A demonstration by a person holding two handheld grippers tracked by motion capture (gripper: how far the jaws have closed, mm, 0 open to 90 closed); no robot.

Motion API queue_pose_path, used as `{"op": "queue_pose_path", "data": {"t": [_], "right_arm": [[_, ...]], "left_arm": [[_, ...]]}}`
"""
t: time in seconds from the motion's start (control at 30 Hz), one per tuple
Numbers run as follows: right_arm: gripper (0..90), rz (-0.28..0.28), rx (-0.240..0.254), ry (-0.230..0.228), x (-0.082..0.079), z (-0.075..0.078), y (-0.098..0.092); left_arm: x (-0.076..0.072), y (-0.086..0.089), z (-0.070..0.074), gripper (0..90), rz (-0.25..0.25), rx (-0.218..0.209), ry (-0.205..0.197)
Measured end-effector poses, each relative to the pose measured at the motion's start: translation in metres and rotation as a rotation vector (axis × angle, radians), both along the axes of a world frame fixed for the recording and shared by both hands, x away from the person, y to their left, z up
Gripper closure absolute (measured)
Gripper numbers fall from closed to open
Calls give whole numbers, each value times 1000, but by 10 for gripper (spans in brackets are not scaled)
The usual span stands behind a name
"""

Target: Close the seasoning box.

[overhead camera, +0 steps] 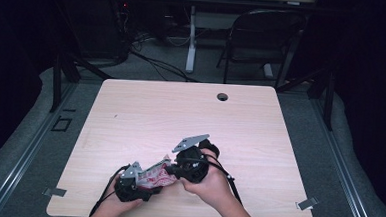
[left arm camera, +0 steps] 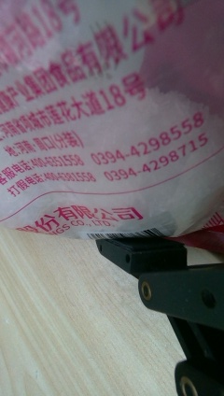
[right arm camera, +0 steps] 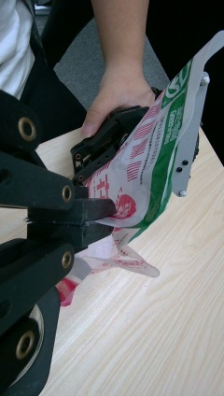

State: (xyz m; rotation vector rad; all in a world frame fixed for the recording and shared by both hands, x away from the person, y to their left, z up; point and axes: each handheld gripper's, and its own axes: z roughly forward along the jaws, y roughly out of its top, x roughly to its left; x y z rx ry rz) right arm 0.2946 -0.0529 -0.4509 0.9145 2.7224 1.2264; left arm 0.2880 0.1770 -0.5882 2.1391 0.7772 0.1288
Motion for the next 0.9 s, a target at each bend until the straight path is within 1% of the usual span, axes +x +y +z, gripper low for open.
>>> {"op": "queue_pose_path", "data": {"t": [0.1,0.13,0.47,0.63,0.73,0.8,0.83,0.9], "right_arm": [[900,-3,3,0,0,0,0],[900,-6,14,3,0,-1,0],[900,-6,19,8,1,-1,-2],[900,-4,13,4,1,0,-3],[900,-9,16,3,1,0,-4],[900,-9,23,6,1,0,-4],[900,-7,21,6,1,0,-4],[900,-6,20,6,1,0,-5]], "left_arm": [[0,0,0,453,-1,-6,3],[0,0,0,459,0,-7,3],[1,1,0,501,11,-17,2],[0,0,1,512,15,-15,6],[0,-1,1,519,17,-11,-2],[-1,-2,2,522,29,-4,-7],[-1,-2,2,524,20,-4,-2],[-1,-3,3,527,19,-1,-6]]}}
